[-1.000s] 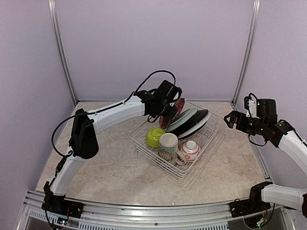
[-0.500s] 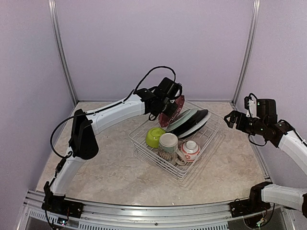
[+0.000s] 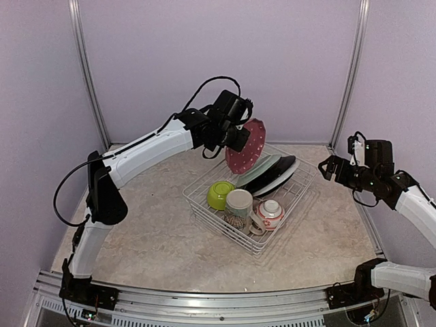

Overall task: Unload the mixed dishes from the dish rack
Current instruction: Grab the plate from the dish rack, then place the plate at the corner of the board.

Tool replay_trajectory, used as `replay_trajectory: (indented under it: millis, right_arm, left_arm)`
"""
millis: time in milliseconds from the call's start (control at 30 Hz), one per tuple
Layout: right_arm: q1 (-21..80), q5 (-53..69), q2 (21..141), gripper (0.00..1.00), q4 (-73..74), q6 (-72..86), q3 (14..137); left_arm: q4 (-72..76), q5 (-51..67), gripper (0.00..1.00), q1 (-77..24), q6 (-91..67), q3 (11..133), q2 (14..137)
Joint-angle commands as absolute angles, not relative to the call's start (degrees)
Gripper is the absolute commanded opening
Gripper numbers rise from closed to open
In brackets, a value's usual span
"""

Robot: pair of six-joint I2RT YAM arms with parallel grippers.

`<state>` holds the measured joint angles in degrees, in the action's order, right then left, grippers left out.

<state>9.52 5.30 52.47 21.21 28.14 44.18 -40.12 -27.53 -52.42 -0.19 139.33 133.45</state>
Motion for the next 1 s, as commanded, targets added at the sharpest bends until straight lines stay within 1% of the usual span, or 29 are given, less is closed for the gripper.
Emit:
replay_trajectory:
  millis: [0,200,300,400,500,567,733,867,967]
  right_arm:
    - [8.86,5.13,51.98,1.0,20.35,28.83,43.09]
    - [8.81,5.46,52.32,1.0,19.79,29.09,42.51]
    - [8.82,5.56,52.93,1.0,19.74,28.94,42.5]
    - [8.85,5.28,53.86,1.0,19.76,28.92,42.88]
    - [8.87,4.85,55.07,1.0,20.24,29.0,43.43]
    - [8.81,3.95,56.51,1.0,21.07,29.09,43.63]
    - [8.88,0.5,62.46,1.0,25.41,27.41,46.6]
    - [8.92,-4.59,66.32,1.0,26.14,24.75,49.89]
    - [8.96,-8.85,68.2,1.0,24.19,23.81,51.45]
  left_arm:
    - [-39.2,-23.59,0.0,-51.99,-8.03,144.02,127.12]
    - [-43.69,-14.86,0.0,-46.58,-20.33,142.06,123.8]
    - [-43.2,-9.91,0.0,-42.67,-25.71,137.58,119.75]
    - [-41.38,-8.66,0.0,-39.18,-28.85,131.31,114.7]
    - [-40.29,-6.04,0.0,-34.77,-32.58,123.41,109.66]
    - [-38.17,-2.01,0.0,-30.64,-35.31,116.84,105.02]
    - [-29.49,12.61,0.0,-17.41,-43.46,97.95,95.03]
    - [-21.11,19.86,0.0,-6.97,-48.24,85.1,91.05]
    - [-15.88,22.8,0.0,-0.91,-50.36,80.18,91.35]
